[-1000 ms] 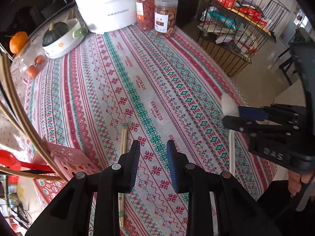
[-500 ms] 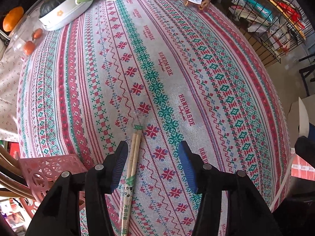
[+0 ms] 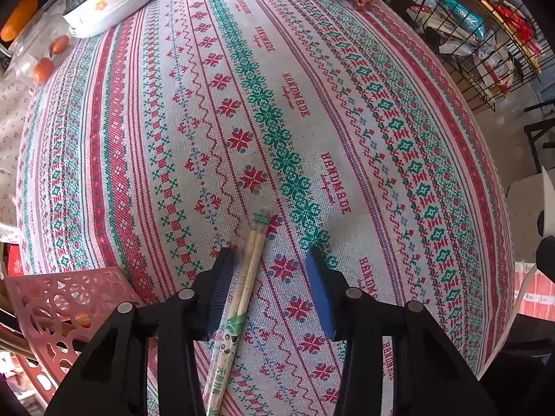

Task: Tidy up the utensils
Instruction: 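Lift the white spoon with the right gripper while the left gripper grasps the paper-wrapped chopsticks, then drop the wrapped chopsticks into the pink basket with the left gripper while the right gripper holds the spoon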

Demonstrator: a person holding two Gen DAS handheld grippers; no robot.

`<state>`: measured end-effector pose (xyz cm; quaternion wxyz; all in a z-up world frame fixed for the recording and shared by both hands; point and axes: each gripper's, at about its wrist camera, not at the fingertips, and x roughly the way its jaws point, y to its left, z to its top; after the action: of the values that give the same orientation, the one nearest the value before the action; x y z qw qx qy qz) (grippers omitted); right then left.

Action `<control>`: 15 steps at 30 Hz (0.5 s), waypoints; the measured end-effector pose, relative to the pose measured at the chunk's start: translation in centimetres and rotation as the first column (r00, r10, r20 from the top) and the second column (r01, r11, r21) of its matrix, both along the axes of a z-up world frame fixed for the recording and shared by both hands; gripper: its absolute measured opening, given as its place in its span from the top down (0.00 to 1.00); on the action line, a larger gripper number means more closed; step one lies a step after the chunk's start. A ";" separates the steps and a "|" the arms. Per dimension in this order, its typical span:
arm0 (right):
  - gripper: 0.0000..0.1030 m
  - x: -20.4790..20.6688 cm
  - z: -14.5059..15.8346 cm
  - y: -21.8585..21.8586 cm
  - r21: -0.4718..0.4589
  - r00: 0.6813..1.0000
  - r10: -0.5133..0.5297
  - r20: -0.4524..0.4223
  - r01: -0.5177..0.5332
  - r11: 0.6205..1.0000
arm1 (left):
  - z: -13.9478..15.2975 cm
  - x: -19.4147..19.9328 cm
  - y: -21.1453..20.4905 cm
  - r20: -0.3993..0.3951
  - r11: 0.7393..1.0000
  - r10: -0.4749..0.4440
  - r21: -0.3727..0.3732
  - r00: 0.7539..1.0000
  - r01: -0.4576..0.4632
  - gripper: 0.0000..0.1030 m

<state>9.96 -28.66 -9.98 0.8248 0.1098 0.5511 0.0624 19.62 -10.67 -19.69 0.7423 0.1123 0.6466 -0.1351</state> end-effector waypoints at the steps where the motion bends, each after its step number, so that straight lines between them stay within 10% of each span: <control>1: 0.63 0.0 0.0 0.1 -0.001 1.000 0.000 0.000 0.000 1.000 | 0.0 -0.2 -0.2 0.004 1.000 -0.005 0.004 1.000 0.005 0.70; 15: 0.63 0.0 0.6 1.3 -0.028 0.999 0.021 0.034 -0.020 0.999 | 2.6 -5.3 -1.6 0.205 0.998 -0.055 0.047 0.977 0.046 0.95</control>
<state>9.94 -27.39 -9.42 0.8350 0.0914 0.5387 0.0650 14.35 -12.22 -17.08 0.7991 0.1574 0.5659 -0.1281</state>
